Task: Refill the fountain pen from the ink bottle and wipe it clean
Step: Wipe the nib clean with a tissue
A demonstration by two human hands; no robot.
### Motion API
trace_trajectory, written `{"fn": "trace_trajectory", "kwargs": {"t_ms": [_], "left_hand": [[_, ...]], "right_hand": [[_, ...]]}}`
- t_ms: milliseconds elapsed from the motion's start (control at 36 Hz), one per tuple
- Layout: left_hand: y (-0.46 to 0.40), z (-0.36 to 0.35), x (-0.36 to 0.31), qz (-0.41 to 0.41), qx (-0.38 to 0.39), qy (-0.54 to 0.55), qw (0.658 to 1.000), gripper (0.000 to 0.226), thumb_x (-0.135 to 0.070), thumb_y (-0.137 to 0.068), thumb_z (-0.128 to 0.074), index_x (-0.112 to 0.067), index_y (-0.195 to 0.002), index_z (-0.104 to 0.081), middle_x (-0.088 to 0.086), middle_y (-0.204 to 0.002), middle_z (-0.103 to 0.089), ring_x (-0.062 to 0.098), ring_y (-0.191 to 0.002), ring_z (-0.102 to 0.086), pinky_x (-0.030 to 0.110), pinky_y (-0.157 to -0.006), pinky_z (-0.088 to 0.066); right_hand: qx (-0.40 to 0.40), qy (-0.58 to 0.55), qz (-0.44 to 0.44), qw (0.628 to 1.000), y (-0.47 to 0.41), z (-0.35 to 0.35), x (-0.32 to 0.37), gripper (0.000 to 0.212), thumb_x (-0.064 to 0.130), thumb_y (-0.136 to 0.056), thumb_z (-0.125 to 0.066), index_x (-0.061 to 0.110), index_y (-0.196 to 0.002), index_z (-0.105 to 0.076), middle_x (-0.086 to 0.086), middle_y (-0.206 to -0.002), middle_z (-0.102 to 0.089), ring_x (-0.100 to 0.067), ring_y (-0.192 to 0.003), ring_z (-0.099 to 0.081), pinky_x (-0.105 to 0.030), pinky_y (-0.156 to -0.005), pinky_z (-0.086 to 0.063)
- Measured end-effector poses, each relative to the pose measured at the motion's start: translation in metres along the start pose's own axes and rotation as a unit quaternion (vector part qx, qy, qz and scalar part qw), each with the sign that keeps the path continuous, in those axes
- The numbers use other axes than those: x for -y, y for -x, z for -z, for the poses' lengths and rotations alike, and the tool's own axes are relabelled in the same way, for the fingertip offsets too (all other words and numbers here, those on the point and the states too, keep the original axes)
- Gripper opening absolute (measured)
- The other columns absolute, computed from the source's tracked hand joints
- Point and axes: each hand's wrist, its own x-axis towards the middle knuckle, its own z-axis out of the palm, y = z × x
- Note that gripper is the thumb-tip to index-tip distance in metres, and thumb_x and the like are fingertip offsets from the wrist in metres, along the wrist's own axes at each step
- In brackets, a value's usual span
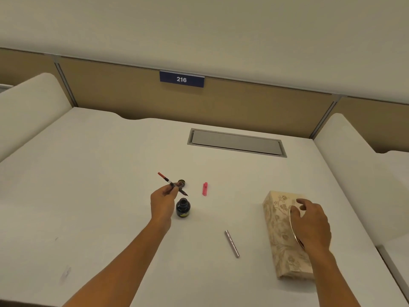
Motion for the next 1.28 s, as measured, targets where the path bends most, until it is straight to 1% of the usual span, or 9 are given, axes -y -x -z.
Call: {"fn": "trace_trajectory", "kwargs": {"t_ms": [139, 278, 361, 667, 722, 917, 1028, 1139, 1278], "left_hand": [[0.000, 0.000, 0.007, 0.033, -0.018, 0.010, 0.999, 0.016, -0.012, -0.093, -0.061, -0.011, -0.104, -0.073, -0.002, -0.107, -0.068, 0.016, -0.105, -0.056, 0.036, -0.097, -0.041], [0.000, 0.000, 0.011, 0.037, -0.018, 0.012, 0.999, 0.017, -0.013, -0.093, -0.061, -0.010, -0.106, -0.073, -0.002, -0.104, -0.067, 0.014, -0.099, -0.054, 0.043, -0.105, -0.040], [0.002, 0.000, 0.011, 0.039, -0.022, 0.014, 0.999, 0.019, -0.013, -0.093, -0.062, -0.009, -0.108, -0.072, -0.002, -0.103, -0.066, 0.013, -0.097, -0.053, 0.044, -0.107, -0.039], [0.006, 0.001, 0.008, 0.053, -0.028, 0.024, 0.998, 0.012, -0.016, -0.093, -0.063, -0.013, -0.097, -0.074, -0.006, -0.094, -0.067, 0.014, -0.093, -0.053, 0.044, -0.105, -0.039], [0.007, 0.001, 0.008, 0.055, -0.027, 0.024, 0.998, 0.012, -0.017, -0.093, -0.063, -0.013, -0.096, -0.074, -0.007, -0.091, -0.066, 0.014, -0.092, -0.052, 0.044, -0.105, -0.039], [0.008, 0.004, 0.007, 0.059, -0.021, 0.037, 0.997, 0.010, -0.017, -0.092, -0.065, -0.014, -0.094, -0.073, -0.009, -0.090, -0.066, 0.014, -0.091, -0.052, 0.043, -0.106, -0.039], [0.007, 0.005, 0.005, 0.061, -0.015, 0.041, 0.997, 0.009, -0.016, -0.092, -0.064, -0.016, -0.093, -0.072, -0.003, -0.102, -0.068, 0.013, -0.090, -0.051, 0.043, -0.105, -0.039], [0.004, 0.006, 0.003, 0.058, -0.011, 0.044, 0.997, 0.009, -0.017, -0.092, -0.064, -0.017, -0.091, -0.073, -0.002, -0.104, -0.067, 0.013, -0.091, -0.051, 0.044, -0.107, -0.038], [0.003, 0.007, 0.002, 0.052, -0.007, 0.045, 0.998, 0.016, -0.017, -0.093, -0.063, -0.023, -0.080, -0.072, -0.003, -0.102, -0.068, 0.014, -0.090, -0.050, 0.045, -0.107, -0.039]], "right_hand": [[0.025, 0.010, -0.045, 0.999, -0.001, 0.002, -0.014, 0.034, 0.030, -0.100, -0.043, 0.015, -0.124, -0.062, -0.013, -0.124, -0.059, -0.033, -0.108, -0.057, -0.045, -0.084, -0.049], [0.026, 0.031, -0.060, 0.997, 0.003, -0.001, -0.017, 0.063, 0.063, -0.091, -0.046, 0.013, -0.127, -0.059, -0.011, -0.122, -0.061, -0.033, -0.109, -0.059, -0.045, -0.083, -0.051], [0.019, 0.043, -0.065, 0.997, 0.004, -0.003, -0.015, 0.072, 0.070, -0.086, -0.049, 0.012, -0.126, -0.059, -0.011, -0.120, -0.061, -0.034, -0.107, -0.060, -0.044, -0.079, -0.051], [0.019, 0.061, -0.072, 0.995, -0.001, -0.001, -0.009, 0.024, 0.020, -0.094, -0.057, 0.004, -0.104, -0.072, -0.016, -0.104, -0.069, -0.033, -0.082, -0.061, -0.033, -0.066, -0.043], [0.019, 0.052, -0.083, 0.995, -0.002, 0.002, -0.009, 0.021, 0.019, -0.095, -0.057, 0.006, -0.102, -0.072, -0.014, -0.102, -0.071, -0.029, -0.076, -0.057, -0.032, -0.065, -0.044], [0.037, -0.036, -0.102, 0.993, -0.012, 0.017, -0.005, 0.026, 0.022, -0.098, -0.055, 0.007, -0.117, -0.063, -0.016, -0.112, -0.069, -0.037, -0.099, -0.061, -0.038, -0.077, -0.046], [0.053, -0.120, -0.093, 0.987, -0.012, 0.026, 0.003, 0.028, 0.024, -0.099, -0.053, 0.008, -0.121, -0.059, -0.014, -0.115, -0.066, -0.028, -0.093, -0.057, -0.036, -0.075, -0.045], [0.080, -0.237, -0.105, 0.963, -0.009, 0.030, 0.014, 0.023, 0.022, -0.099, -0.055, 0.011, -0.118, -0.059, -0.008, -0.109, -0.067, -0.026, -0.092, -0.063, -0.038, -0.074, -0.051], [0.143, -0.409, -0.143, 0.890, -0.008, 0.025, 0.027, 0.035, 0.002, -0.094, -0.061, 0.005, -0.129, -0.058, -0.010, -0.112, -0.071, -0.024, -0.097, -0.069, -0.043, -0.084, -0.057]]}}
